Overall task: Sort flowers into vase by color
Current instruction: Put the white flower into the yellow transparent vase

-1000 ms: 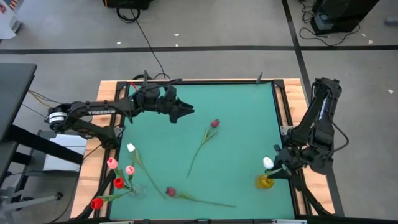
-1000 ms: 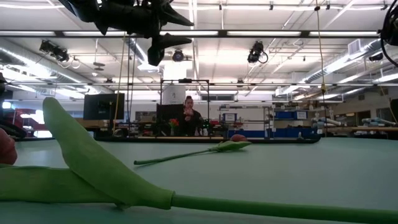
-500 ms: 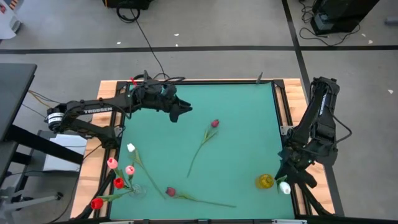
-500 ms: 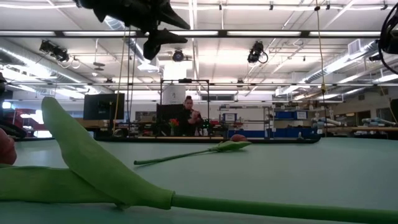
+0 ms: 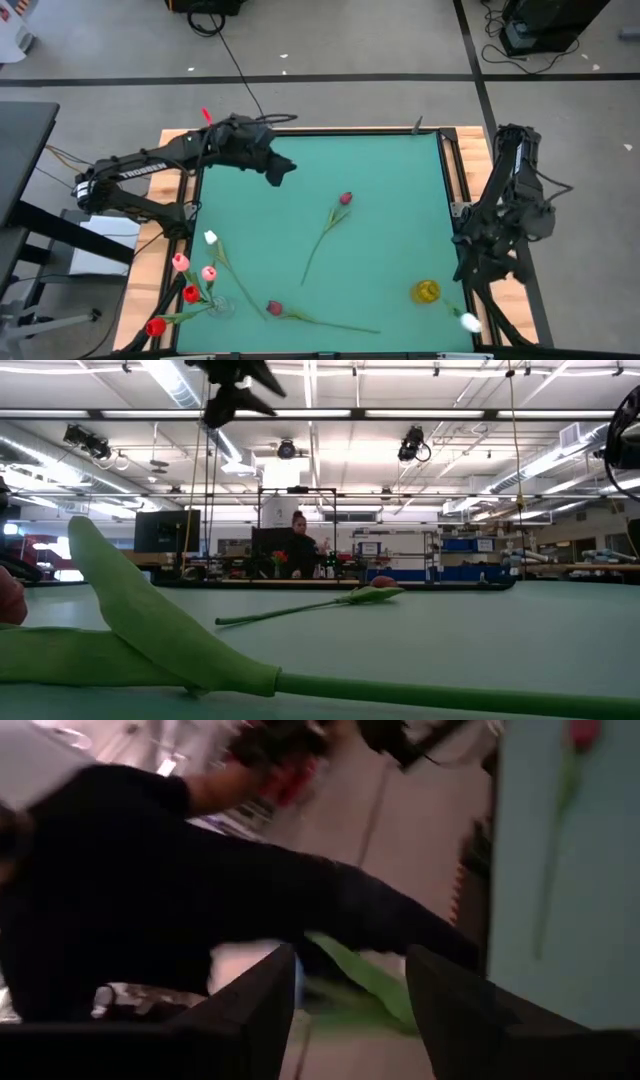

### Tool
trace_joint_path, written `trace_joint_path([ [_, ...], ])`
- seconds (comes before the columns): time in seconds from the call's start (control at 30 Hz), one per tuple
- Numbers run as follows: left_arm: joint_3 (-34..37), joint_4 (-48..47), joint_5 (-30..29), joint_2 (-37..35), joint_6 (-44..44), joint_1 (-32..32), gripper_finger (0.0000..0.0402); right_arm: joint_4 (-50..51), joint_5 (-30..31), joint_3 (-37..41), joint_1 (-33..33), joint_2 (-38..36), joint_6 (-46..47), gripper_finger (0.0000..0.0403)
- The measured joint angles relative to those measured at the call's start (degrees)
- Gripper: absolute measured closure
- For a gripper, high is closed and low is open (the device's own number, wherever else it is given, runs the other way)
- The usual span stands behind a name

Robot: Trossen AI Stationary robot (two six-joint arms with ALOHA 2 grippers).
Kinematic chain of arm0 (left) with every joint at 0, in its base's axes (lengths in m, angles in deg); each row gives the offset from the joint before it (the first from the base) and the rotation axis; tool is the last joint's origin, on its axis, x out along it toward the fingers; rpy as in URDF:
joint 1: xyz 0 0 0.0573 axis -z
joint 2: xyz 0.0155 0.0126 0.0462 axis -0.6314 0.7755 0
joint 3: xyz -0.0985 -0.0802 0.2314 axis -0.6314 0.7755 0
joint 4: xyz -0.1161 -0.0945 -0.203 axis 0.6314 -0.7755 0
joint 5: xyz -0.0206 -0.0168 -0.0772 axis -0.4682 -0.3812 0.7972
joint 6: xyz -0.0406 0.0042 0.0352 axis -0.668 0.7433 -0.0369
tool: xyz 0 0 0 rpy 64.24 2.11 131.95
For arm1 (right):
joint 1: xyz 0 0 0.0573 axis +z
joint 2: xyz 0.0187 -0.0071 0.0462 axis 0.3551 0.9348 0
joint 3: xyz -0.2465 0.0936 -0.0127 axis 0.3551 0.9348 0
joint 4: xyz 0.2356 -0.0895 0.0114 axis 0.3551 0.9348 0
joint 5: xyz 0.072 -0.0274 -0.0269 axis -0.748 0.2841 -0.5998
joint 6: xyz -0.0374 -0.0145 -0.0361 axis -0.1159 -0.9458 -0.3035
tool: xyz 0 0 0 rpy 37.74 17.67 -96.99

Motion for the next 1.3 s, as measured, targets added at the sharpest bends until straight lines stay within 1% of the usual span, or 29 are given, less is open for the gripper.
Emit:
trace_joint_path([
  [0.07, -0.54, -5.20, -2.10, 0.00, -4.22, 0.77, 0.0244, -2.34, 1.86, 0.00, -0.22, -1.70, -3.02, 0.0204],
  [0.1, -0.54, -7.87, -2.93, 0.00, -6.88, 1.32, 0.0245, -3.57, 4.31, 0.00, -0.42, -2.57, -4.69, 0.0204],
  [0.2, -0.48, -16.32, -4.29, 0.74, -14.35, 3.61, 0.0244, -7.58, 16.03, 0.00, -1.30, -4.72, -8.62, 0.0204],
  [0.27, 0.83, -19.44, -6.02, 1.46, -19.04, 5.73, 0.0245, -9.13, 21.64, -0.02, -2.23, -6.42, -10.52, 0.0205],
  [0.33, 4.43, -20.48, -6.28, 1.55, -23.91, 7.31, 0.0245, -9.11, 26.00, -0.09, -3.19, -7.79, -13.55, 0.0206],
  [0.43, 11.32, -18.58, -6.46, 1.09, -33.60, 10.50, 0.0248, -7.57, 31.04, -0.09, -4.37, -9.19, -14.94, 0.0206],
  [0.53, 17.69, -16.61, -6.34, 0.83, -45.91, 15.35, 0.0248, -6.96, 35.94, -0.09, -5.48, -9.59, -15.36, 0.0206],
  [0.63, 22.21, -15.30, -6.24, 0.83, -56.87, 20.74, 0.0248, -5.32, 37.62, -0.07, -6.34, -9.97, -15.37, 0.0206],
  [0.73, 23.85, -13.94, -6.26, 0.83, -64.85, 25.44, 0.0248, -3.52, 38.14, -0.07, -7.19, -10.25, -15.02, 0.0206],
  [0.83, 23.87, -18.00, -6.24, 0.79, -69.11, 29.56, 0.0248, -2.76, 39.56, -0.04, -8.19, -10.23, -15.01, 0.0206],
  [0.93, 23.93, -26.44, -6.27, 0.80, -76.20, 34.79, 0.0248, -2.53, 40.48, -0.02, -9.19, -10.23, -15.01, 0.0206],
  [1.0, 23.96, -29.26, -6.16, 0.92, -80.37, 37.93, 0.0248, -1.99, 40.55, -0.04, -9.73, -10.23, -15.00, 0.0206],
  [1.1, 25.21, -29.01, -6.20, 0.87, -85.96, 41.13, 0.0248, -0.94, 40.53, -0.04, -10.19, -10.23, -14.71, 0.0206],
  [1.2, 27.77, -24.65, -5.59, 0.87, -89.86, 43.53, 0.0248, -0.10, 40.53, -0.02, -10.57, -10.23, -14.59, 0.0206],
  [1.3, 31.08, -21.67, -3.33, 0.87, -91.72, 44.85, 0.0248, 0.77, 40.53, -0.02, -10.82, -10.23, -14.52, 0.0206],
])
